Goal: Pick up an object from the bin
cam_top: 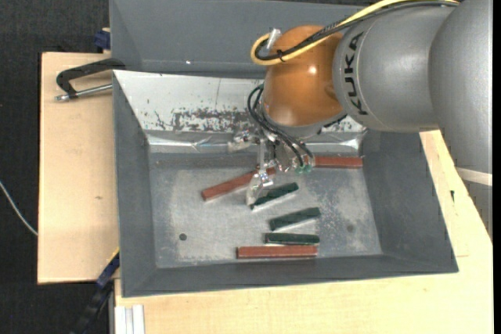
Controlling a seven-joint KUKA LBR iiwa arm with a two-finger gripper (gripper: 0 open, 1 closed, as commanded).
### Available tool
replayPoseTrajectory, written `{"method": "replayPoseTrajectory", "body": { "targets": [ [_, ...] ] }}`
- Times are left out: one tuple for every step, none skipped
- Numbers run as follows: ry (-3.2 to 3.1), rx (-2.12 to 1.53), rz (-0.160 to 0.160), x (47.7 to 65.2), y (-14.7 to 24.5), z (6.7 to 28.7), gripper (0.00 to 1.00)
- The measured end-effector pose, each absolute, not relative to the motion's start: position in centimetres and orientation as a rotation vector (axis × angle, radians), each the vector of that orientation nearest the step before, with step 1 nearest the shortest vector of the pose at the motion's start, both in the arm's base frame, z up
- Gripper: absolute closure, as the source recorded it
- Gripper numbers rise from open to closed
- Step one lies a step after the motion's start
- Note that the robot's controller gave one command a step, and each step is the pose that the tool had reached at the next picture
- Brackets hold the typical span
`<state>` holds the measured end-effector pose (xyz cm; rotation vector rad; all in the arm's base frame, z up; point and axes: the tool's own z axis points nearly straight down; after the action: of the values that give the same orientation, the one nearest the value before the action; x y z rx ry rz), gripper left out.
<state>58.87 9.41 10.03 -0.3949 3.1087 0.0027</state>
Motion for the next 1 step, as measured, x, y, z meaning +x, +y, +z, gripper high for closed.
{"method": "replayPoseTrajectory", "body": {
  "targets": [
    [3.125, -0.291, 0.004, 58.58, 9.69, 7.36, 0.00]
  ]
}}
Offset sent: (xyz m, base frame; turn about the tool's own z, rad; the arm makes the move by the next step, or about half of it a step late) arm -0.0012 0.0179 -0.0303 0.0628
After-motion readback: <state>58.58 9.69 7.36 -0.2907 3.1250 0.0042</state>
